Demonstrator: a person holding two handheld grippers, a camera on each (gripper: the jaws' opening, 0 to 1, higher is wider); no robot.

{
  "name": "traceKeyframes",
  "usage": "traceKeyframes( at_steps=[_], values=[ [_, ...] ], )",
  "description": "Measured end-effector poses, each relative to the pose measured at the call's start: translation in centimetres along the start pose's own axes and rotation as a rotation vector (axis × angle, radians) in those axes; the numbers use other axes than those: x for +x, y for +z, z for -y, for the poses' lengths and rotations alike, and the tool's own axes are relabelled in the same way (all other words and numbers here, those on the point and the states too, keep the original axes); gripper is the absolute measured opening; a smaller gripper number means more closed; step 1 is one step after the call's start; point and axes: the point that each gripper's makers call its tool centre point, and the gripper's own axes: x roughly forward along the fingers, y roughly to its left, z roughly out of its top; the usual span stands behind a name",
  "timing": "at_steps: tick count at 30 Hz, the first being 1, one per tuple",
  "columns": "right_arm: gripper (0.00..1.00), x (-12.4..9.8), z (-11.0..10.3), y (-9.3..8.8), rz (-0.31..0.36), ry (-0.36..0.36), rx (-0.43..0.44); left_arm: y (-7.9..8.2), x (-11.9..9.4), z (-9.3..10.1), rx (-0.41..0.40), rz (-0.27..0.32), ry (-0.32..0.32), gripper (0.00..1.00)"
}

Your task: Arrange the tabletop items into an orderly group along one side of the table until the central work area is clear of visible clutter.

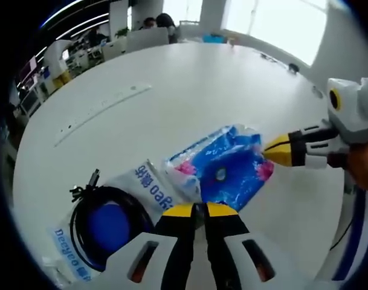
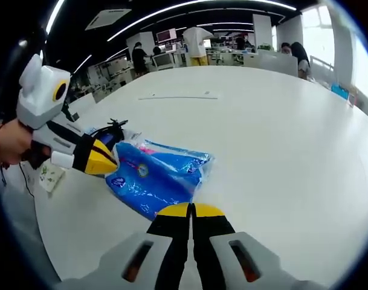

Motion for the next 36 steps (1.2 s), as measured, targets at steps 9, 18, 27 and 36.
traceKeyframes(
  at_steps=[9,18,27,36],
  values=[
    [0.0,0.08,-0.1,0.07,0.008,0.007,-0.002,0.1,-0.1,0.01,0.01,0.009,0.003,0.07],
    [0.02,0.14,-0.33,0.17,0.015,0.014,-0.001,0.17,-0.18,-0.16,0.011,0.012,0.003,0.09],
    [0.1,0.23,-0.36,-0.21,0.004,0.009,0.011,0.12,-0.23,-0.27,0.012,0.012,0.005,0.13],
    [0.17,0.19,-0.46,-0.12,0.007,0.007,0.018,0.03,-0.43,-0.31,0.0,0.02,-0.001,0.15]
  ],
)
